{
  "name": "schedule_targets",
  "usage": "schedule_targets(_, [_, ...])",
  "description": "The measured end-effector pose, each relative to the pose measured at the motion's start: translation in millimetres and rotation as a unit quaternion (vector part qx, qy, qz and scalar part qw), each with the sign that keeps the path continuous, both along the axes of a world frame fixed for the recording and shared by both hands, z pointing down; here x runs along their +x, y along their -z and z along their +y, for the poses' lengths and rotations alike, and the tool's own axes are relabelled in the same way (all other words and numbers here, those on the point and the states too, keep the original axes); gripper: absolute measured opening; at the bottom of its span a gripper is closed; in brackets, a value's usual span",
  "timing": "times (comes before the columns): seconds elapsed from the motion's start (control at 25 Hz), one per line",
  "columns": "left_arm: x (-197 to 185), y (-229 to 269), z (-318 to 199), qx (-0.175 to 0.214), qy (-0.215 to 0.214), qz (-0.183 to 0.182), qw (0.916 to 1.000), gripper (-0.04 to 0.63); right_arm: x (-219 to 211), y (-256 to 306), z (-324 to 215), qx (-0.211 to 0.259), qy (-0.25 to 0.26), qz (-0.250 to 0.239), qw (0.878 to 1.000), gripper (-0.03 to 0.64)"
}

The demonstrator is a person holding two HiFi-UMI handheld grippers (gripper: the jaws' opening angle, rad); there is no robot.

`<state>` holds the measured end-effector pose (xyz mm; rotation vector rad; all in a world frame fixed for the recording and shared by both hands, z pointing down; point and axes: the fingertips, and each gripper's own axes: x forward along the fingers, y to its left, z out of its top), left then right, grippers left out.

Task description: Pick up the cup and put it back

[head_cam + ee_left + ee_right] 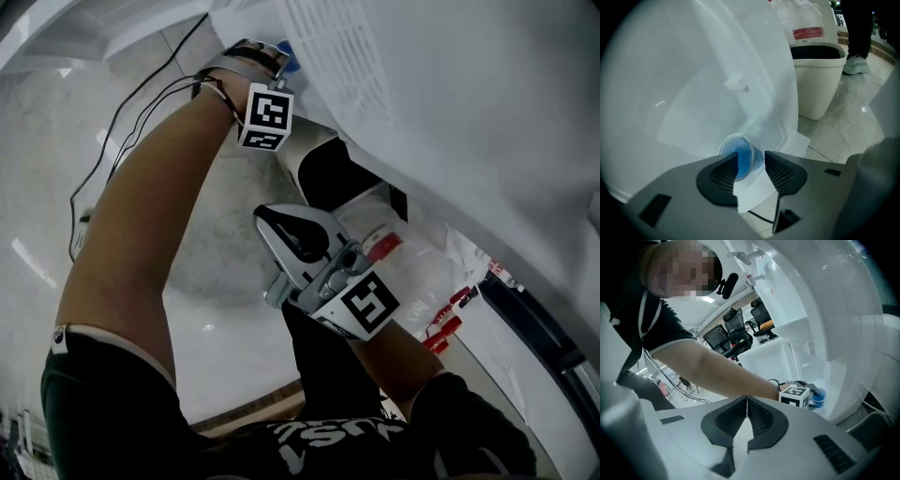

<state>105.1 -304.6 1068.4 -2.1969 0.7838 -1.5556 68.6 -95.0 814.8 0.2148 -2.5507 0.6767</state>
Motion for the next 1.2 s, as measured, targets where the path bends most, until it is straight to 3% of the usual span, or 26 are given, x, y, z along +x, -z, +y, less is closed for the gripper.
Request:
schedule_targets(0.24, [-8.2, 15.7, 1.5, 0.015, 0.023, 0.025, 0.9993, 0.250, -8.5, 6.3, 3.8, -0.001, 0.007, -0.004, 1.000, 0.034])
schedule_targets(0.44, [-30.7, 44.2, 22.6, -0.004, 0.071, 0.070, 0.9950, 0.250, -15.2, 25.8, 7.7, 0.003, 0.007, -0.006, 1.000, 0.033])
schedule_targets(0.68, [-85.2, 120.0, 86.6, -0.038, 0.133, 0.118, 0.9834, 0.248, -25.7, 83.1, 11.5, 0.027, 0.009, -0.017, 0.999, 0.034])
schedule_targets(0.88, [-126.5, 220.2, 154.9, -0.063, 0.216, 0.186, 0.9564, 0.194, -27.7, 168.1, 19.1, 0.042, 0.003, -0.010, 0.999, 0.034])
schedule_targets(1.08, [-157.5, 318.7, 211.2, -0.062, 0.259, 0.259, 0.9286, 0.096, -34.6, 267.3, 9.0, 0.088, -0.014, -0.029, 0.996, 0.033])
schedule_targets(1.2, [-158.0, 395.3, 239.9, -0.061, 0.300, 0.315, 0.8983, 0.054, -35.7, 334.7, 16.9, 0.103, -0.008, -0.039, 0.994, 0.034])
